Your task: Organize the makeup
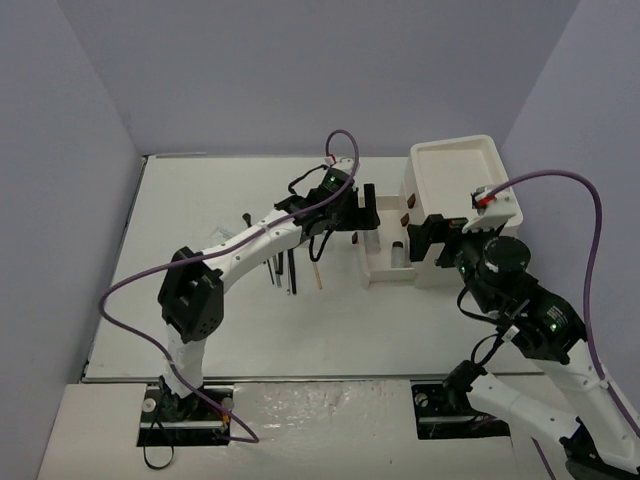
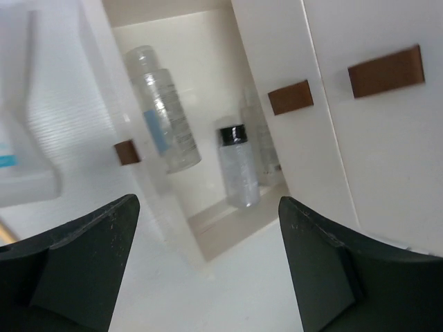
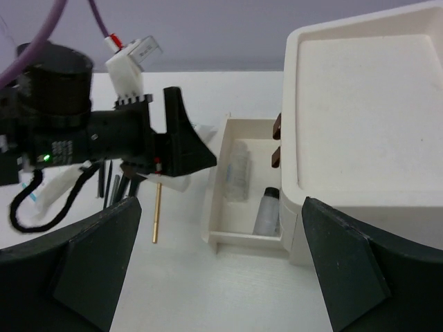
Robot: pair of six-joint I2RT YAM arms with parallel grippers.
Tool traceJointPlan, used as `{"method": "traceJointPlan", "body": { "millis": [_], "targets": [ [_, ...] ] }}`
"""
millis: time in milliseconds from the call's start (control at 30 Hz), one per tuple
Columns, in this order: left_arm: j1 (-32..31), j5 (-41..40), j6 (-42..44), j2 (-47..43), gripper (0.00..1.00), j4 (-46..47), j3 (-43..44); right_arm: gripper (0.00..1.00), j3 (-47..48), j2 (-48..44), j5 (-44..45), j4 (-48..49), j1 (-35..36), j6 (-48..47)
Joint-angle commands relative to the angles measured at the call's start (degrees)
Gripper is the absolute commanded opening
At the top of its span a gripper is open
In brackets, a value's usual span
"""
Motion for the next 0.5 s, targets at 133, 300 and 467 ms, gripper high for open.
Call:
{"method": "traceJointPlan", "body": {
  "millis": [133, 300, 467],
  "targets": [
    [2.5, -2.4, 18.3, -15.6, 0.83, 7.5, -15.0, 0.99, 16.1, 18.1, -5.9, 1.8, -14.6, -4.9],
    [7.2, 6.9, 21.2, -19.0, 0.92, 16.1, -25.1, 0.98, 25.0, 26.8, -20.2, 0.5, -33.2, -4.9],
    [11.5, 16.7, 25.9, -17.9, 0.97, 25.4, -29.8, 0.97, 27.3, 31.1, -31.5, -0.5, -46.5, -2.0]
  ]
}}
